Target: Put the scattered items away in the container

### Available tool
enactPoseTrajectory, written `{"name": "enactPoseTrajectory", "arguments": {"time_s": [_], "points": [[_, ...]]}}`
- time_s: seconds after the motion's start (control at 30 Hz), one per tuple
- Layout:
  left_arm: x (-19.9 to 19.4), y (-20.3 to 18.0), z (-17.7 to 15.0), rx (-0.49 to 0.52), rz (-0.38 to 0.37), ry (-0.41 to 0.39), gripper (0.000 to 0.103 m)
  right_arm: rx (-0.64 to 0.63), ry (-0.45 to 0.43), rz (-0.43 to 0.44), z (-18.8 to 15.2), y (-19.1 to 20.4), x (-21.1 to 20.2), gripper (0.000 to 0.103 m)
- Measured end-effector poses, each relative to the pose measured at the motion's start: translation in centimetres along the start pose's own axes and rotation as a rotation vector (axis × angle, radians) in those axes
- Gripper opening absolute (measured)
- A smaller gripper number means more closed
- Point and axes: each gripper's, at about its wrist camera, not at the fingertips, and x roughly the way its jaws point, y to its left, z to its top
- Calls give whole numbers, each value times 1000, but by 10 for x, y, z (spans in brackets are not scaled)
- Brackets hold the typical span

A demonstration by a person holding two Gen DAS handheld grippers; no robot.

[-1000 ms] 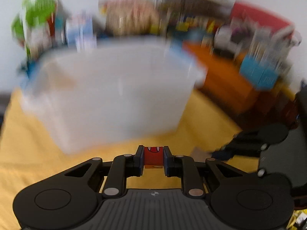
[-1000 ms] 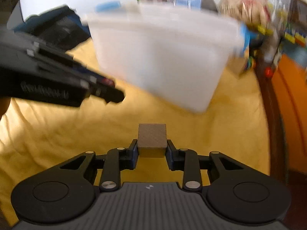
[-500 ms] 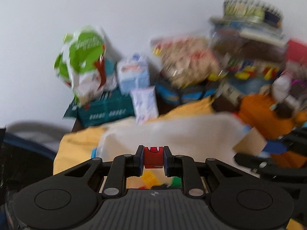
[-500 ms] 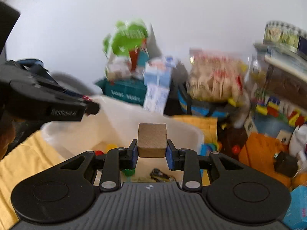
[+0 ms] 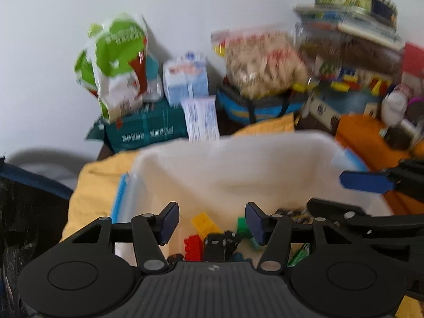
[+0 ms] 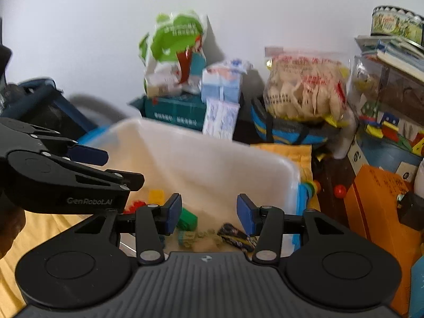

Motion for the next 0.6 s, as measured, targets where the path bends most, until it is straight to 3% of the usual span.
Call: {"name": "enactPoseTrajectory", "arguments": {"time_s": [0.13,0.27,0.33,0.43,0.6], "points": [[-30,0,4,-2,-1,-58,71,4,-32,35,2,4,-22,51],[-46,-5,-3,-19,20,-59,72,29,-16,37,-2,7,-36,56],[-48,-7,-7,-44,26,-39,72,67,9,21,-5,7,-38,61],[-52,-9,-14,-74,33,2,72,120,62,-21,-12,7,-37,88],[-54,-9,-16,-65,48,55,72,171,141,-24,-15,-1,-30,92]]}}
